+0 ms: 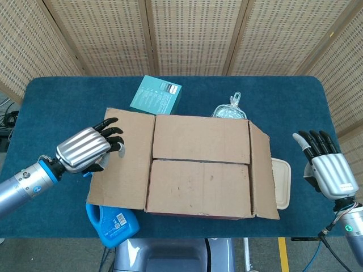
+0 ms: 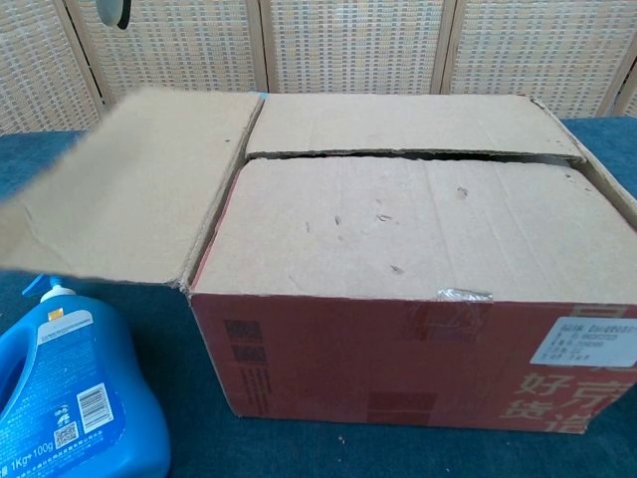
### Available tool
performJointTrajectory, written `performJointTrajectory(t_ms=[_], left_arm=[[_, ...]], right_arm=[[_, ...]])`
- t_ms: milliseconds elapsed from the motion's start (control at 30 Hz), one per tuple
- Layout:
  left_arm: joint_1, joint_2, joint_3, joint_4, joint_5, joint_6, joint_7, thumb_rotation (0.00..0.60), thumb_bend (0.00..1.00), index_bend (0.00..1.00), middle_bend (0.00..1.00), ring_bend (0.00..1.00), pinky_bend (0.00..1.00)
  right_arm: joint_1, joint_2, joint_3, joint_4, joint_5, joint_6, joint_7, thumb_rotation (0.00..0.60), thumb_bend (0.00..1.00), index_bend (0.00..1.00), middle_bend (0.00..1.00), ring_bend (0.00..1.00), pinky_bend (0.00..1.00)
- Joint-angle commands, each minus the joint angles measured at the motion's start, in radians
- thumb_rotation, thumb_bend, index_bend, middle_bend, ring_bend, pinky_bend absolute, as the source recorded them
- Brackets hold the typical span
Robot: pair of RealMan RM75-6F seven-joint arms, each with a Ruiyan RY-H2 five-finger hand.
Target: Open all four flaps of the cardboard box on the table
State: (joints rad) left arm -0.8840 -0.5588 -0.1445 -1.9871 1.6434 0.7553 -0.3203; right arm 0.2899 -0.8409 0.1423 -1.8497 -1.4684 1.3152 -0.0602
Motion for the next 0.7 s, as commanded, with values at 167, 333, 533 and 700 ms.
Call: performJointTrajectory(t_ms=[167,333,533,700], left_arm=[[0.045,-0.11,-0.032,0.011,-0.132,0.082,0.183,0.513,0.3,0.27,0.25,0.08,0.0],[0.043,-0.213,-0.04,0.018,-0.224,0.099,0.331,0.512,0.21,0.17,0.11,0.0,0.0],[0.019,-0.34,-0.044,0.022,-0.369,0.096,0.485,0.514,0.17,0.07,0.0,0.0,0.0],[0.002,-0.427,-0.038,0.037,-0.448,0.107,0.572,0.513,0.17,0.01,0.0,0.0,0.0]], right_arm=[[-0.007,-0.006,-0.004,0.002,0.003,0.007,0.0,0.6,1.0,0.01,0.08,0.0,0.0],[-0.013,-0.015,-0.008,0.008,-0.004,0.017,-0.002,0.6,1.0,0.01,0.08,0.0,0.0],[-0.015,-0.035,-0.016,0.02,-0.018,0.02,0.001,0.6,0.94,0.01,0.08,0.0,0.0],[-0.018,-0.046,-0.022,0.03,-0.024,0.021,0.003,0.6,0.9,0.01,0.08,0.0,0.0]])
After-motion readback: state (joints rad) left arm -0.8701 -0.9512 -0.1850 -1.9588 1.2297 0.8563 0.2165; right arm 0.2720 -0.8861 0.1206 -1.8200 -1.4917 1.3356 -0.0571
